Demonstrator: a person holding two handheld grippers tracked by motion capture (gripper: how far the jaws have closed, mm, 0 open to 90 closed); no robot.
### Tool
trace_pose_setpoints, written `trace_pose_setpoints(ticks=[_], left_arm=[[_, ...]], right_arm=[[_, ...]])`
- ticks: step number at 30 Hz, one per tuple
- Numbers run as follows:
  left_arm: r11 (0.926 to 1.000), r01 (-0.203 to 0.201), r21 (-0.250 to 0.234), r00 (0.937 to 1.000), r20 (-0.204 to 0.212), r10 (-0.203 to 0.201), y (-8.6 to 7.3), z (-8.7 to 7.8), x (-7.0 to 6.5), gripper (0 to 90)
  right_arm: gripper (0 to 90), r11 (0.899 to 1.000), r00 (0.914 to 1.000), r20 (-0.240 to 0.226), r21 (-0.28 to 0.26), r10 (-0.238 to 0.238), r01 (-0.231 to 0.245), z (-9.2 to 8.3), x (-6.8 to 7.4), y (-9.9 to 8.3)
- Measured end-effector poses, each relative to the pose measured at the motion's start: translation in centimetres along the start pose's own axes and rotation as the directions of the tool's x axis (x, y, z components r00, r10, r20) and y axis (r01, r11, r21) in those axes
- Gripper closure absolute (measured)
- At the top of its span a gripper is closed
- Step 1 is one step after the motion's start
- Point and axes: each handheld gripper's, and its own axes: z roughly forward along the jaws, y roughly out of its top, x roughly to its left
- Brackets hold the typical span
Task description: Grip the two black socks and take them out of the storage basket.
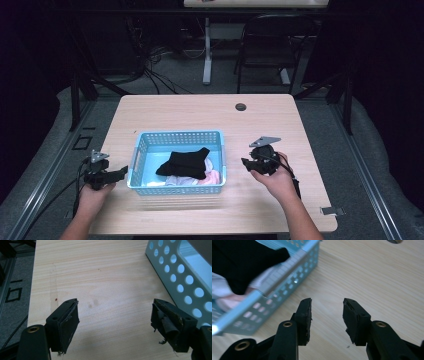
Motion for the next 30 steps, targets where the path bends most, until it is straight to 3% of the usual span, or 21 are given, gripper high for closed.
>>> trace_pose_setpoints(ticks=[2,3,4,8,11,12,17,23,24,25,28,29,30], left_arm=[[1.0,-0.001,0.001,1.0,-0.001,0.001,0.0,0.1,0.0,22.2],[1.0,-0.001,0.001,1.0,-0.001,0.001,0.0,0.1,0.0,22.2],[1.0,0.0,-0.004,1.0,-0.003,0.0,0.0,0.0,-0.1,22.2],[1.0,-0.005,-0.002,1.0,-0.001,0.005,0.0,0.0,-0.1,22.2],[1.0,-0.003,-0.003,1.0,-0.001,0.003,0.0,0.0,-0.1,22.2],[1.0,-0.004,-0.003,1.0,-0.001,0.004,0.0,0.0,-0.1,22.3],[1.0,-0.006,-0.003,1.0,0.002,0.006,0.0,0.0,-0.2,22.3],[1.0,-0.007,-0.004,1.0,0.001,0.007,0.0,0.1,-0.2,22.3],[1.0,-0.009,-0.004,1.0,0.002,0.009,0.0,0.0,-0.2,22.3],[1.0,-0.009,-0.004,1.0,0.002,0.009,0.0,0.0,-0.2,22.3],[1.0,-0.009,-0.004,1.0,0.002,0.009,0.0,0.0,-0.2,22.3],[1.0,-0.009,-0.004,1.0,0.002,0.009,0.0,0.0,-0.2,22.2],[0.9999,-0.01,-0.004,0.9999,0.003,0.01,0.0,0.0,-0.2,22.2]], right_arm=[[58.5,0.999,0.9987,-0.036,-0.002,-0.035,0.035,-0.4,1.0,1.9],[58.5,0.999,0.9987,-0.036,-0.002,-0.035,0.035,-0.4,1.0,1.9],[58.5,0.997,0.9952,-0.067,-0.006,-0.071,0.071,-0.5,1.8,3.1],[58.6,0.994,0.9898,-0.095,-0.003,-0.106,0.106,-0.2,2.9,4.6],[58.9,0.991,0.9827,-0.129,-0.002,-0.133,0.134,0.3,4.1,5.8],[58.9,0.989,0.9759,-0.162,0.006,-0.146,0.149,0.7,4.8,6.4],[59.9,0.982,0.9658,-0.189,0.037,-0.178,0.188,2.4,6.5,7.2],[60.5,0.986,0.9728,-0.205,0.107,-0.108,0.132,4.2,7.5,7.7],[59.1,0.984,0.9761,-0.206,0.146,-0.07,0.101,4.9,7.7,7.9],[59.1,0.984,0.9761,-0.206,0.146,-0.07,0.101,4.9,7.7,7.9],[56.9,0.977,0.9811,-0.193,0.21,0.011,0.03,6.3,8.0,8.1],[56.9,0.977,0.9811,-0.193,0.21,0.011,0.03,6.3,8.0,8.1],[56.5,0.974,0.9821,-0.18,0.227,0.057,-0.015,7.0,8.2,8.2]])
